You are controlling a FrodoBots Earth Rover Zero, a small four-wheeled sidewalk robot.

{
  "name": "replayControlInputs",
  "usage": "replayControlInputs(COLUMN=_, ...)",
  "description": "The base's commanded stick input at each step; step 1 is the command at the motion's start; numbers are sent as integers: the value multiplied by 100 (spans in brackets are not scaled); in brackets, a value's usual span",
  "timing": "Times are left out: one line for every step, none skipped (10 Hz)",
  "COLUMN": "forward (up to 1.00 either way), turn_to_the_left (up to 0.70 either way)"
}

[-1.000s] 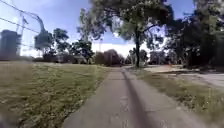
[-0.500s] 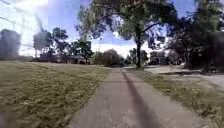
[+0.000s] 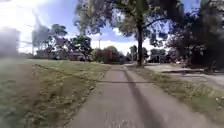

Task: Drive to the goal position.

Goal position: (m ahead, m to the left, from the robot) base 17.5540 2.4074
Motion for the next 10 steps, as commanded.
replayControlInputs(forward=100, turn_to_the_left=0)
replayControlInputs(forward=100, turn_to_the_left=0)
replayControlInputs(forward=100, turn_to_the_left=0)
replayControlInputs(forward=100, turn_to_the_left=0)
replayControlInputs(forward=100, turn_to_the_left=0)
replayControlInputs(forward=100, turn_to_the_left=0)
replayControlInputs(forward=100, turn_to_the_left=0)
replayControlInputs(forward=100, turn_to_the_left=0)
replayControlInputs(forward=100, turn_to_the_left=0)
replayControlInputs(forward=100, turn_to_the_left=0)
